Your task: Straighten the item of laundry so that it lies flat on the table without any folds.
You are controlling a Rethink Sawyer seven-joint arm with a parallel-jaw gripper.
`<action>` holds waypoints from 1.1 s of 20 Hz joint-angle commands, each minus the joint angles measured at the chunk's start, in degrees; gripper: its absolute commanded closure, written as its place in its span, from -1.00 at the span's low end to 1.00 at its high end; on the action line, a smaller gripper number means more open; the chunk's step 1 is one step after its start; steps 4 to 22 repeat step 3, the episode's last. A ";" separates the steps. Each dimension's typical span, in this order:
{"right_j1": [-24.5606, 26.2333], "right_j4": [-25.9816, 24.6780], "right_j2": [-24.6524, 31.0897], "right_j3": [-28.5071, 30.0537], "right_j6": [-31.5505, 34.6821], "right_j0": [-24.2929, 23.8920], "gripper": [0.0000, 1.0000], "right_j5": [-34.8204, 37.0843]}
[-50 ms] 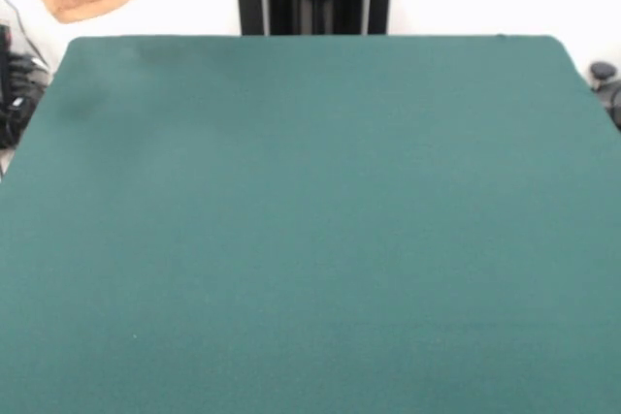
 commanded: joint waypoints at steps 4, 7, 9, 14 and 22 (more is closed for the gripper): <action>0.85 3.71 -2.27 11.56 6.59 2.78 1.00 -2.17; 0.85 3.71 -2.27 11.56 6.59 2.78 1.00 -2.17; 0.85 3.71 -2.27 11.56 6.59 2.78 1.00 -2.17; 0.85 3.71 -2.27 11.56 6.59 2.78 1.00 -2.17; 0.85 3.71 -2.27 11.56 6.59 2.78 1.00 -2.17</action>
